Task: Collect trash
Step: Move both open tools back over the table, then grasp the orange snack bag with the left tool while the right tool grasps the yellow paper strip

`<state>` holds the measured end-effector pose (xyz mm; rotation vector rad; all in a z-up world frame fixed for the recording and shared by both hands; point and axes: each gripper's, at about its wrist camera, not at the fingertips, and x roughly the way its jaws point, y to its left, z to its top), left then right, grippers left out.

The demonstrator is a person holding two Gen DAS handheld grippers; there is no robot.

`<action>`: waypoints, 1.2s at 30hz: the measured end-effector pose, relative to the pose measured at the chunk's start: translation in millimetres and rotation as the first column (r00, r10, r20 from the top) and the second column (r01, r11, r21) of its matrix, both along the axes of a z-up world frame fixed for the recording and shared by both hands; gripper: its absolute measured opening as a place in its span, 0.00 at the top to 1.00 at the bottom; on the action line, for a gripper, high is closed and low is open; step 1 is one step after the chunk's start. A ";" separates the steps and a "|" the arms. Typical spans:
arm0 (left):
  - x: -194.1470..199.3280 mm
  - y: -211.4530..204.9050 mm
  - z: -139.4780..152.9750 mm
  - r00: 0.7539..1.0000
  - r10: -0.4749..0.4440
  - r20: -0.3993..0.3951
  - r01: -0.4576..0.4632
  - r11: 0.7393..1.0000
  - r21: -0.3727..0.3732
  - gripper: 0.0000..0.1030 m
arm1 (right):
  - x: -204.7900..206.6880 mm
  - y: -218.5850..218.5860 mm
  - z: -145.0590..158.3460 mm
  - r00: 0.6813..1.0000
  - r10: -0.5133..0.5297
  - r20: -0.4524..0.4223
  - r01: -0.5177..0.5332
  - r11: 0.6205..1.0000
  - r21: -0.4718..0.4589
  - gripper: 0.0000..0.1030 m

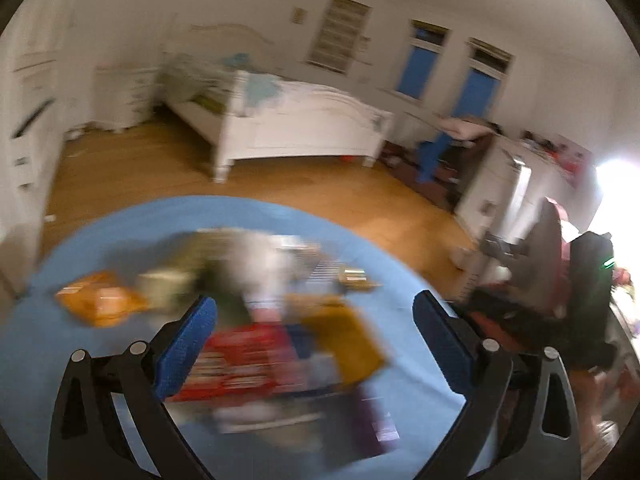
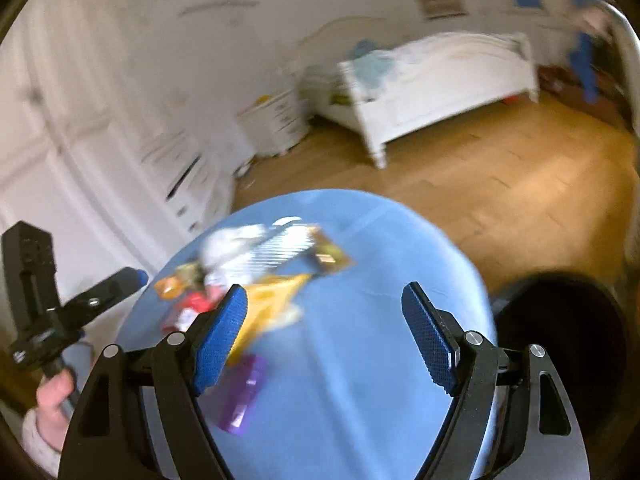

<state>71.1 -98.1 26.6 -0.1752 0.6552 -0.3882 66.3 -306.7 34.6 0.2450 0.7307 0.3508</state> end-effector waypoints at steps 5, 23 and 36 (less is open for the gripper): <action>19.4 68.7 -25.2 0.989 0.143 -0.048 -0.133 0.977 0.167 0.05 | 34.2 72.2 24.7 0.980 0.190 -0.056 -0.190 0.982 0.006 0.23; 86.1 106.8 -68.7 0.980 0.029 -0.195 0.035 0.948 0.316 0.08 | 236.8 209.1 -36.9 0.801 0.100 -0.590 -0.260 0.946 -0.192 0.23; 86.8 123.9 -71.1 0.972 -0.029 -0.234 0.072 0.982 0.176 0.72 | 233.2 250.0 -41.3 0.825 0.200 -0.529 -0.326 0.933 -0.155 0.88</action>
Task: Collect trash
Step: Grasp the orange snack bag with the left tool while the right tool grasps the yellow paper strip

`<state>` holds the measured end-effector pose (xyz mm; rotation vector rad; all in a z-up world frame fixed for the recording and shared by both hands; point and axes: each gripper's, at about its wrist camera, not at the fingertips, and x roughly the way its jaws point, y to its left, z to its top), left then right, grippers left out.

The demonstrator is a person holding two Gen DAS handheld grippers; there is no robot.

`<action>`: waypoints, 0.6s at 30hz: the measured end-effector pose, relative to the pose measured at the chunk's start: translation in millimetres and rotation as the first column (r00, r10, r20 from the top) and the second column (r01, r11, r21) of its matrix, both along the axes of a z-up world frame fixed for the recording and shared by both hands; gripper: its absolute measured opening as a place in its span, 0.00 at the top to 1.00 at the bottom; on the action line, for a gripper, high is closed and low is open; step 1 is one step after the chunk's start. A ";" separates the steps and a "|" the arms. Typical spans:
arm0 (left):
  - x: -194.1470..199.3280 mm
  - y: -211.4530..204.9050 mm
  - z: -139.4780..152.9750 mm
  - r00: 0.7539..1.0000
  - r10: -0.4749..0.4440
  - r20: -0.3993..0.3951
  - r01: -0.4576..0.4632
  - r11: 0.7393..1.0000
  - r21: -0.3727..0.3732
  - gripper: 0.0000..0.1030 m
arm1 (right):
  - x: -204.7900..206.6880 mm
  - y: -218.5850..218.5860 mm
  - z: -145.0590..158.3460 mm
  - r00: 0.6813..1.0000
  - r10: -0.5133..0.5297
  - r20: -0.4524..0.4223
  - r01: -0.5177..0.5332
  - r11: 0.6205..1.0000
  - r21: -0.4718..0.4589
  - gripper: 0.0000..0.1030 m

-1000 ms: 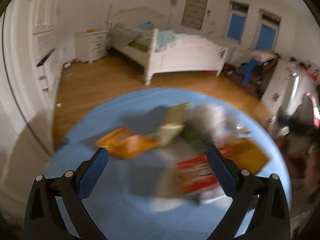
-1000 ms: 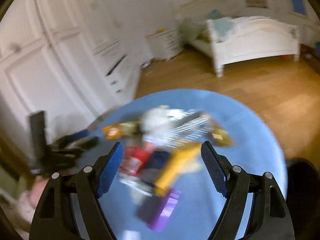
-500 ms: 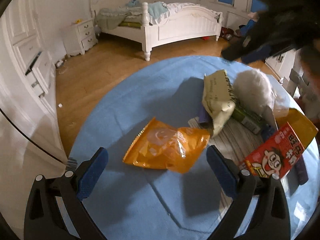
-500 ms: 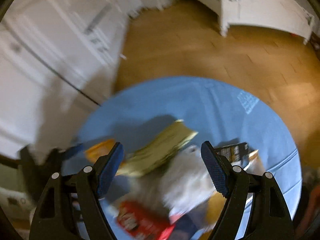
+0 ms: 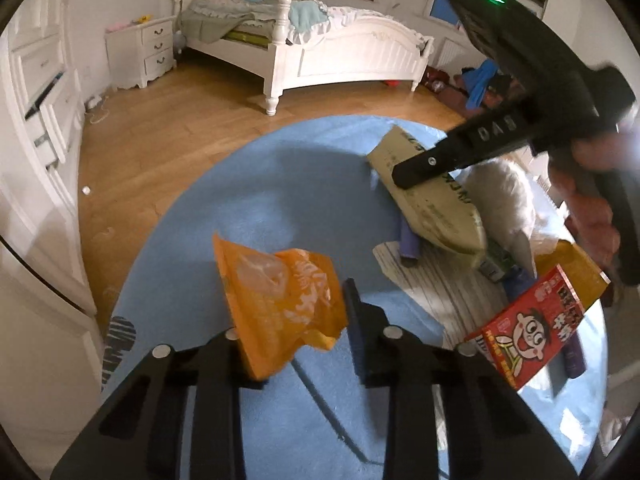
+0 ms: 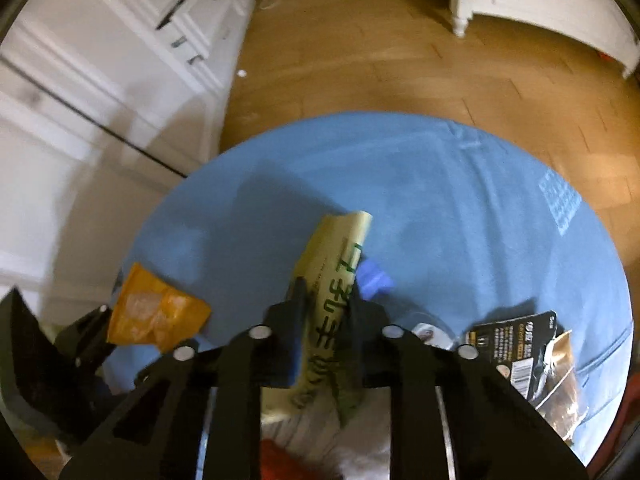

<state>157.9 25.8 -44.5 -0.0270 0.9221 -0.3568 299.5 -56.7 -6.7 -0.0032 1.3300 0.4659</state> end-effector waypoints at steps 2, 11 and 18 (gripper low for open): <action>-1.3 3.8 4.2 1.000 0.002 0.023 -0.002 1.000 -0.022 0.76 | -11.5 -1.1 11.8 0.999 0.012 0.050 -0.014 1.000 0.022 0.89; -37.0 8.2 29.1 0.993 0.024 0.119 -0.010 0.993 -0.117 0.79 | -99.6 -40.5 96.3 0.933 -0.006 0.359 -0.087 0.966 0.243 0.90; -67.7 -28.6 68.2 0.980 0.009 0.199 0.029 0.983 -0.183 0.79 | -193.0 -122.7 141.9 0.784 -0.156 0.601 -0.032 0.956 0.290 0.90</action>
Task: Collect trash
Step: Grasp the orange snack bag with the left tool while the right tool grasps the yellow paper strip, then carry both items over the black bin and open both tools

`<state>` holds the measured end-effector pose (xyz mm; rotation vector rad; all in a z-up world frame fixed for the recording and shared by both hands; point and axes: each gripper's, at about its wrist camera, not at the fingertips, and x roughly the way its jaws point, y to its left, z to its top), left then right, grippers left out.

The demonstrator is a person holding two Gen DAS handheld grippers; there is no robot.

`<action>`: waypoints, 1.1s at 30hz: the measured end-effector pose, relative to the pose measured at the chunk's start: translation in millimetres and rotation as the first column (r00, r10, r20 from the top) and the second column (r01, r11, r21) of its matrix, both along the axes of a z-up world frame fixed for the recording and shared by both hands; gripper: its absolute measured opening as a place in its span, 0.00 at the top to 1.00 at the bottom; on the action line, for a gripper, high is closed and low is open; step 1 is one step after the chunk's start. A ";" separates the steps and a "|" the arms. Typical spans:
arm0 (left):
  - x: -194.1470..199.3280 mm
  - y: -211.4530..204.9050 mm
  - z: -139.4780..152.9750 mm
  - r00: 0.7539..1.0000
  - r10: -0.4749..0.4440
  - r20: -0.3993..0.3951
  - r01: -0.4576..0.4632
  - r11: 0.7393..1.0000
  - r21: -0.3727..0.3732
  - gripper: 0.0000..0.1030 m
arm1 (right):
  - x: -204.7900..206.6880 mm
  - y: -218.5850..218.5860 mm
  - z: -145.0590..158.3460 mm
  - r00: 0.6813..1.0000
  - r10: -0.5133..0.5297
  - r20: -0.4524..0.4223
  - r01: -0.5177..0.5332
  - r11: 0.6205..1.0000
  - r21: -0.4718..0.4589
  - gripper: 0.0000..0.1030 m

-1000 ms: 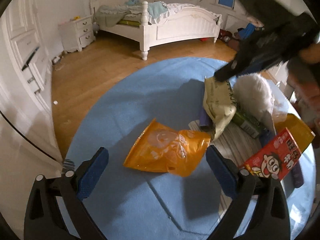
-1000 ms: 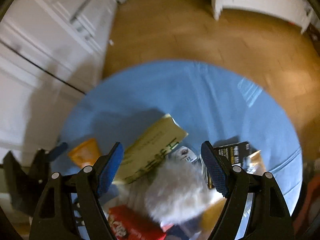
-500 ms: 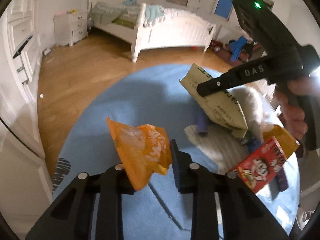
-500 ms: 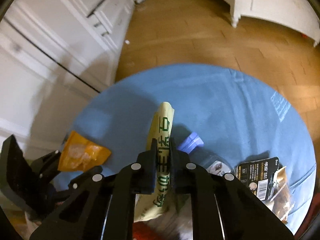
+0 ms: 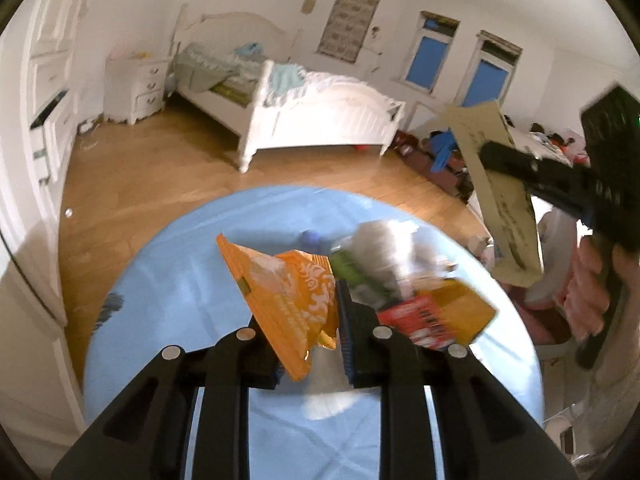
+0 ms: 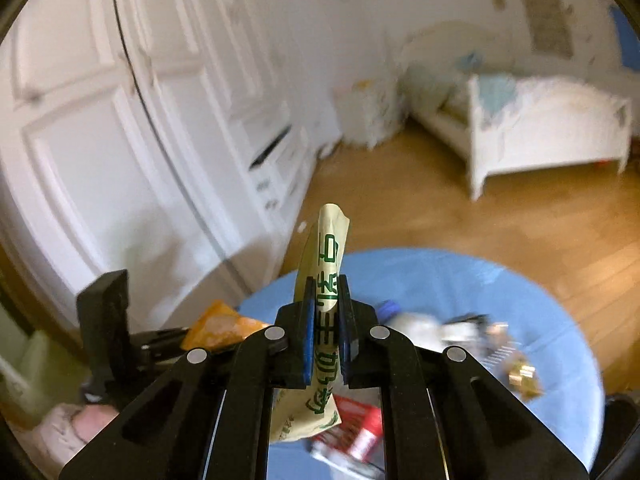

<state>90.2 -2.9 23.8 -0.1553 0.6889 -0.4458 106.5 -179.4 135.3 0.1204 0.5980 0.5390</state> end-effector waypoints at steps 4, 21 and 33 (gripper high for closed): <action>-13.5 -48.3 18.5 0.997 -0.055 0.051 0.056 0.998 -0.023 0.79 | -40.7 -64.6 1.3 0.990 -0.115 0.079 0.112 0.993 0.034 0.90; -17.2 -289.1 -0.3 0.903 -0.430 0.025 0.430 0.903 -0.012 0.79 | -132.7 -292.4 -90.4 0.853 -0.521 -0.028 0.519 0.843 0.144 0.90; -17.3 -379.6 -42.3 0.833 -0.546 -0.091 0.547 0.837 -0.008 0.79 | -132.3 -359.9 -167.2 0.774 -0.608 -0.178 0.632 0.762 0.142 0.89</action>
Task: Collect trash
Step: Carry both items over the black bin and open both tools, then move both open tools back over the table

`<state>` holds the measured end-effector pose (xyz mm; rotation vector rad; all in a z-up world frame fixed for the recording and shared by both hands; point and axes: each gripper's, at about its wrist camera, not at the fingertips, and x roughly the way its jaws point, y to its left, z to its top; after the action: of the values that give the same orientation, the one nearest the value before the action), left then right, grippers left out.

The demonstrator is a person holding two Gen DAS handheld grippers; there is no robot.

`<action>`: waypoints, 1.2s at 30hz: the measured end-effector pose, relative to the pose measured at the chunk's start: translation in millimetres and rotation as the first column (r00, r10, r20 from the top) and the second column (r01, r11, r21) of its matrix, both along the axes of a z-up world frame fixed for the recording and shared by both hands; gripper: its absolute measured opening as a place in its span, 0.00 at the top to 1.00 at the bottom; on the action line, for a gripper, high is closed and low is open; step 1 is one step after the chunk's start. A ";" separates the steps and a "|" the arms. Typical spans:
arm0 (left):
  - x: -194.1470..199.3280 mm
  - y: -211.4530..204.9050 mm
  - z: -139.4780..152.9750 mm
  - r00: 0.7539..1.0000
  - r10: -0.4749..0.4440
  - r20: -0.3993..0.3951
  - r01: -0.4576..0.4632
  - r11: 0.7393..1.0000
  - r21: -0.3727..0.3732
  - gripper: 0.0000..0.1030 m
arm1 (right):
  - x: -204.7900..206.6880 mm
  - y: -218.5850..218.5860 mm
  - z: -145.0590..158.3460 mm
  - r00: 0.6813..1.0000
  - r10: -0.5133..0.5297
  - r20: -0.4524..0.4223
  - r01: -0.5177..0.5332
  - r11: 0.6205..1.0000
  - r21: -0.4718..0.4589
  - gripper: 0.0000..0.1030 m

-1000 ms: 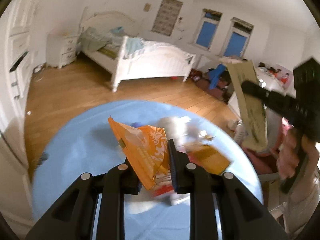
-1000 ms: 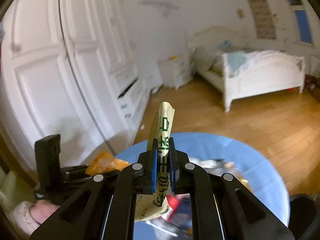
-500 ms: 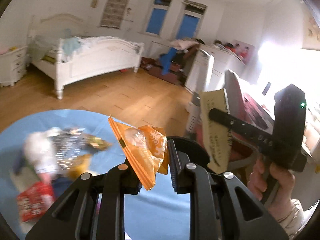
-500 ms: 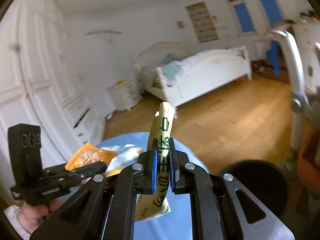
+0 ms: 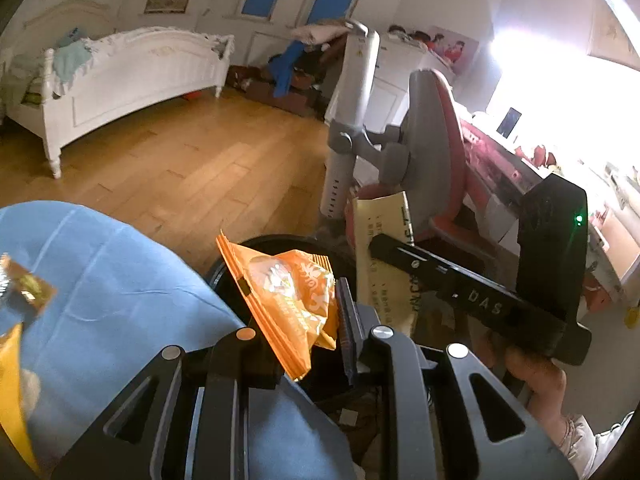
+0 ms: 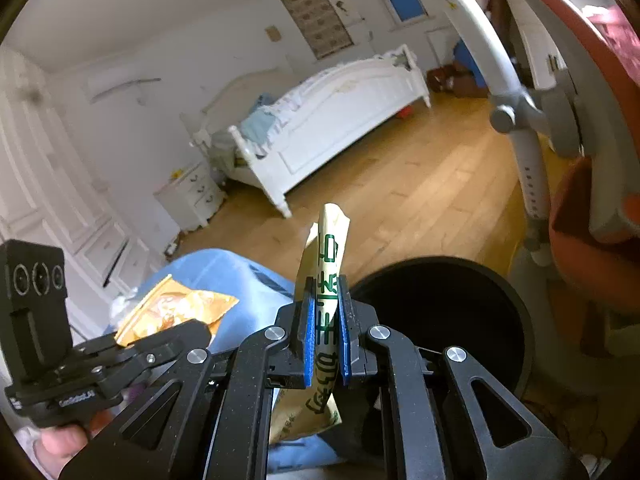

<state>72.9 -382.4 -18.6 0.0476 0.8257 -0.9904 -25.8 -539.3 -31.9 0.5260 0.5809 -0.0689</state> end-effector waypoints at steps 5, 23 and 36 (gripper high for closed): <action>-2.0 -20.6 -12.2 0.999 -0.022 -0.027 0.022 0.999 0.024 0.79 | 2.7 -1.6 -10.8 1.000 -0.013 -0.026 0.014 1.000 0.019 0.89; -11.2 -17.2 -0.4 0.998 0.008 0.055 -0.012 0.998 0.063 0.10 | -9.0 -11.2 -23.0 0.991 -0.111 -0.074 0.114 0.993 0.043 0.32; -28.5 134.3 35.3 0.954 0.268 0.136 -0.269 0.963 -0.009 0.05 | 31.9 94.1 23.7 0.990 0.134 -0.032 -0.135 0.991 -0.025 0.24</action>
<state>44.4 -248.2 16.8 0.0108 0.6906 -0.7180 6.1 -445.2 -8.2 0.4593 0.6430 0.0436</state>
